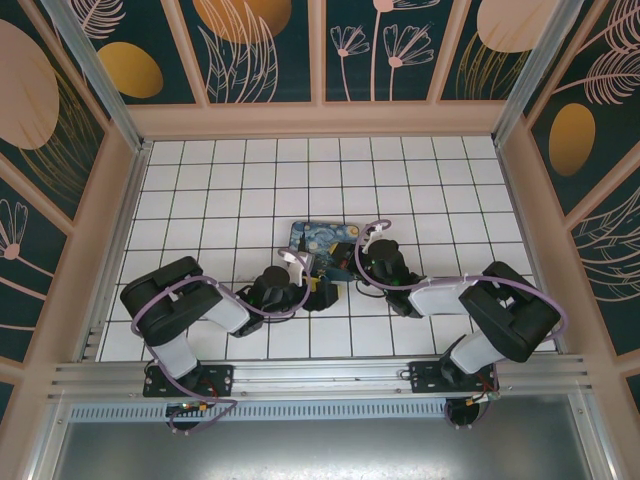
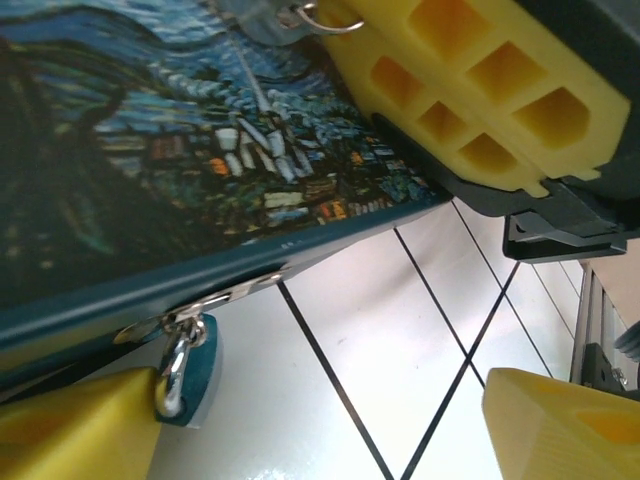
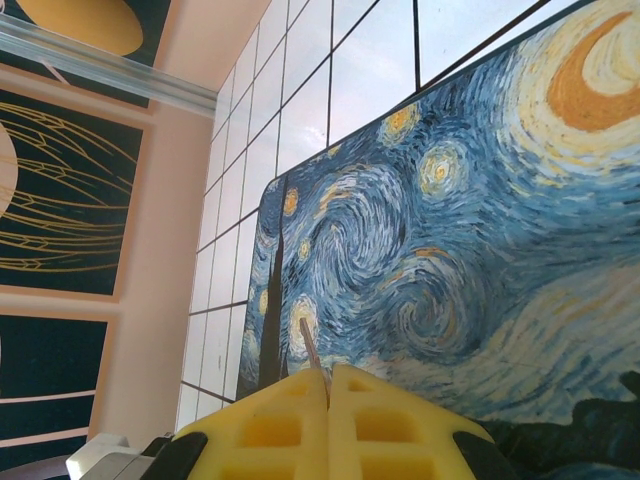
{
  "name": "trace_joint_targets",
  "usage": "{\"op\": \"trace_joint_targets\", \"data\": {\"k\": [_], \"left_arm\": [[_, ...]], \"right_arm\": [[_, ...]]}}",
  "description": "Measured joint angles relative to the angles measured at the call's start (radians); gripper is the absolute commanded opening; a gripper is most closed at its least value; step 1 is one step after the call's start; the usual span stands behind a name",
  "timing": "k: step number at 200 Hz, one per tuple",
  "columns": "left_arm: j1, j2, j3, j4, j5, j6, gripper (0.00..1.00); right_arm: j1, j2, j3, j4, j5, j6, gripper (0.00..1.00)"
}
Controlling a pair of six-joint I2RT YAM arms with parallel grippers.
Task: Unlock a padlock with a key
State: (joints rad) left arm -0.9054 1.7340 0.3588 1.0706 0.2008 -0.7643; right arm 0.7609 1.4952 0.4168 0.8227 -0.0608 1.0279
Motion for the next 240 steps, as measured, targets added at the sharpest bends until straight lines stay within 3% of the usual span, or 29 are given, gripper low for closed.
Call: {"op": "trace_joint_targets", "data": {"k": [140, 183, 210, 240], "left_arm": [[0.0, 0.024, 0.015, -0.035, -0.098, -0.027, 0.52], [0.0, 0.035, 0.016, -0.037, -0.114, -0.028, 0.37], [0.0, 0.04, 0.021, -0.047, -0.121, -0.027, 0.33], [0.0, 0.048, 0.033, -0.06, -0.124, -0.031, 0.21]], "right_arm": [[0.0, 0.0, 0.0, 0.0, 0.0, 0.0, 0.0], [0.0, 0.0, 0.0, 0.0, 0.0, 0.0, 0.0], [0.0, 0.0, 0.0, 0.0, 0.0, 0.001, 0.0], [0.0, 0.001, 0.0, 0.0, 0.0, 0.001, 0.0]]}}
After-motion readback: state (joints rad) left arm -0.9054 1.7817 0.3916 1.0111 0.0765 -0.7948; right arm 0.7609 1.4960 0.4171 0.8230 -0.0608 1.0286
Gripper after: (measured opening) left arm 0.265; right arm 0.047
